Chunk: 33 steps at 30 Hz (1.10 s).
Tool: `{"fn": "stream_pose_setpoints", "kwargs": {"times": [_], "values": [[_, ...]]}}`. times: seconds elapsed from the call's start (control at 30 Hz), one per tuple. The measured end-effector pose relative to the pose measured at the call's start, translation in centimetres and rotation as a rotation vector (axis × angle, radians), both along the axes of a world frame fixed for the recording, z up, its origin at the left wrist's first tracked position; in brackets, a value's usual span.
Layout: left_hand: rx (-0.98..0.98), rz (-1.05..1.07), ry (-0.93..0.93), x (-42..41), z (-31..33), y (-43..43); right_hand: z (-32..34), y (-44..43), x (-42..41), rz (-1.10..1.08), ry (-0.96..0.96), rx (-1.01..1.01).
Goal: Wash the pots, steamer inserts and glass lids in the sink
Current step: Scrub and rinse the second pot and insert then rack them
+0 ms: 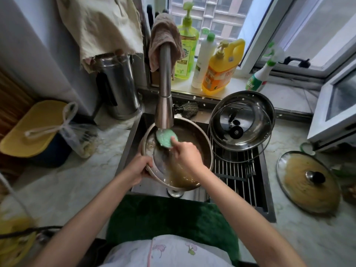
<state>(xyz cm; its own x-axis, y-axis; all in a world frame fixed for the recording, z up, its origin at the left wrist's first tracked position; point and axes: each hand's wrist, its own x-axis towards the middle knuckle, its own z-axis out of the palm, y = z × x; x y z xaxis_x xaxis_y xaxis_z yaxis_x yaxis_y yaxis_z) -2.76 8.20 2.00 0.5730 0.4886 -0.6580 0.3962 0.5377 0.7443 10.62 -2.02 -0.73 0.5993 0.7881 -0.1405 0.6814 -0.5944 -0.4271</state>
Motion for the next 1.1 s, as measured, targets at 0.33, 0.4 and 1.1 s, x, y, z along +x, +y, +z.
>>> {"fn": "stream_pose_setpoints", "kwargs": {"times": [0.33,0.4,1.1], "values": [[-0.049,0.021,-0.006,-0.4,0.0,-0.1,-0.2,-1.0,1.1,0.076,-0.094,-0.085],[-0.060,0.029,0.022,-0.4,-0.1,0.4,-0.2,-1.1,-0.4,0.297,0.004,-0.019],[-0.131,-0.145,0.117,-1.7,-0.9,1.8,5.3,3.4,6.1,0.705,-0.762,-0.540]]}}
